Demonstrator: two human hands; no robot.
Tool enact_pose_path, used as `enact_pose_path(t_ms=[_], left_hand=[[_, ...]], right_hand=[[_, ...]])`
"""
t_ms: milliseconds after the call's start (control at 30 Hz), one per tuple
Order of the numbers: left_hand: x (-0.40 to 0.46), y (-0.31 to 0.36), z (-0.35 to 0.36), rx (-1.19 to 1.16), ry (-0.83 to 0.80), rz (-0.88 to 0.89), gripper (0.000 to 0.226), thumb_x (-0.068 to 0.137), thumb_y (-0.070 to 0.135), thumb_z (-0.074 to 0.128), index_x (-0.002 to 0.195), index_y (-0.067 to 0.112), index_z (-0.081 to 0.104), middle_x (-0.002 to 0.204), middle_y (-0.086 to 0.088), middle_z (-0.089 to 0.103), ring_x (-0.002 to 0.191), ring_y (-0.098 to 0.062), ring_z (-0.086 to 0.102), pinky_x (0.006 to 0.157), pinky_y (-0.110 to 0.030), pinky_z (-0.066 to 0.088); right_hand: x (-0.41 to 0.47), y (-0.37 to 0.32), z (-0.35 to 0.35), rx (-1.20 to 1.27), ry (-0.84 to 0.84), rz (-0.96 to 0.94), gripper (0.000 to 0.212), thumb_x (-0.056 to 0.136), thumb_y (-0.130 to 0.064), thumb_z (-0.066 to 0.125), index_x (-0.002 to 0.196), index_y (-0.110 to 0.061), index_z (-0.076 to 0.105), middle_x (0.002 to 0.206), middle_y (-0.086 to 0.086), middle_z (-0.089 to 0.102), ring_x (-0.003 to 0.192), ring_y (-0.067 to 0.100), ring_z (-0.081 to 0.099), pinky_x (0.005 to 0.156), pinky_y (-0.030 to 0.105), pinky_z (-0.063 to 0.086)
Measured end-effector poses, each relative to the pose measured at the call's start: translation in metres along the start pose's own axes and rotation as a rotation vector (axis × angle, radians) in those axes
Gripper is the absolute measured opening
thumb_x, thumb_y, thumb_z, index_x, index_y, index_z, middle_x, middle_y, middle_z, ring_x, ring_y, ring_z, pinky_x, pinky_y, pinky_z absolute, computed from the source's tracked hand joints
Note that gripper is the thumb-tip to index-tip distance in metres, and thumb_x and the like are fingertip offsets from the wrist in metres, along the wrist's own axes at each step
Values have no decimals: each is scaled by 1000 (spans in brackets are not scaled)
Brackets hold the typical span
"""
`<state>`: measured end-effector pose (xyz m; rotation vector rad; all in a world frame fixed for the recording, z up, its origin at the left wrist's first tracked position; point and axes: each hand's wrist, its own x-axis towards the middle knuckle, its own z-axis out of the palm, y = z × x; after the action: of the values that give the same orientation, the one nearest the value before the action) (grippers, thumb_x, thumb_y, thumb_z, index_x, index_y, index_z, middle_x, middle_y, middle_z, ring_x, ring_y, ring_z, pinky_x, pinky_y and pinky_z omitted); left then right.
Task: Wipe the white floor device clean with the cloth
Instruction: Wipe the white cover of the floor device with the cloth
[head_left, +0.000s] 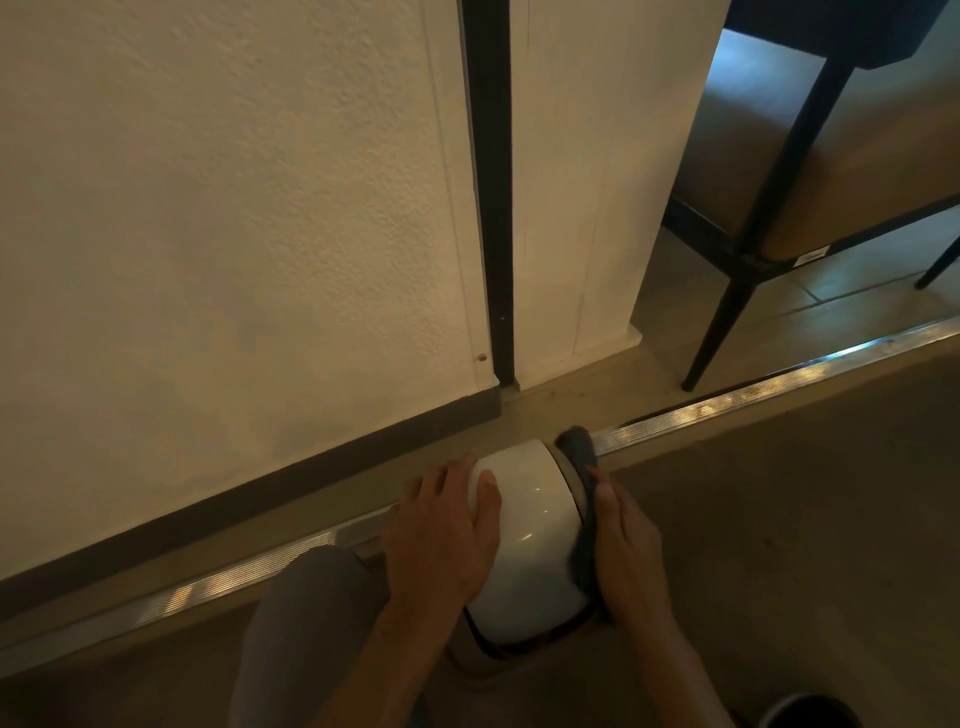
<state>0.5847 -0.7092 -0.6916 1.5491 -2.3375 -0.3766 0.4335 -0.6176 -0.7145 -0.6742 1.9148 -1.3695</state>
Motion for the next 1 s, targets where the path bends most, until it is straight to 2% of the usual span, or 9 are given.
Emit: enact_pose_path(t_ms=[67,233,367,533,600,733,867,933,1000], left_hand=[[1,-1,1,7,-5,-1,60,98,59,17,128,27,58,118,2,64,105,-20,58,89,-36,47],[1,-2,4,5,-3,-13,61,96,61,16,126,28,57,117,3,63,105,-20,57,88,-35,46],[1,-2,6,-1,25,-24,60,96,61,18,124,28,60,115,5,65,105,-19,59,86,-33,46],[1,-1,4,-29,7,-35,62,95,62,18,126,28,60,118,3,65,107,-21,57,90,-36,46],[0,-1,2,-29,18,-24,60,96,60,19,128,28,59,119,3,65,107,-21,58,89,-36,46],[-1,-1,3,-54,29,-30,59,96,59,22,128,26,60,120,2,65,109,-21,57,90,-35,46],[1,1,4,-53,24,-43,61,95,61,21,128,26,59,120,2,65,109,-19,57,90,-33,44],[0,0,5,-59,33,-43,61,95,61,21,127,26,60,120,3,65,109,-19,56,87,-28,39],[0,1,5,-69,36,-40,61,95,61,21,126,26,60,119,3,65,108,-18,56,85,-27,37]], right_hand=[[24,-15,-1,-16,-121,-6,22,106,-37,36,108,-43,57,105,-13,61,100,2,58,76,19,44],[54,-26,7,-179,-220,-150,33,107,-38,32,124,-32,60,115,-7,63,108,6,59,95,32,48],[5,6,5,-98,3,-50,37,102,-48,32,124,-33,57,117,-9,62,109,7,59,96,34,49],[-46,26,7,-187,238,-28,48,104,-44,30,142,-23,50,130,-16,47,122,6,45,101,28,36],[-39,15,10,-128,243,-39,42,104,-44,32,133,-25,57,125,-11,55,113,6,51,93,27,41],[9,-21,12,-48,64,72,35,104,-45,35,97,-25,63,93,-2,62,88,9,58,73,28,43],[21,-21,10,-103,-18,-45,27,106,-38,35,118,-35,59,103,-15,59,102,4,56,82,23,41],[-3,2,11,-151,106,-113,33,106,-35,35,133,-30,53,113,-14,57,108,3,53,84,15,38],[-36,24,18,-200,271,-106,43,105,-41,31,142,-26,47,131,-11,53,117,3,48,91,16,37]])
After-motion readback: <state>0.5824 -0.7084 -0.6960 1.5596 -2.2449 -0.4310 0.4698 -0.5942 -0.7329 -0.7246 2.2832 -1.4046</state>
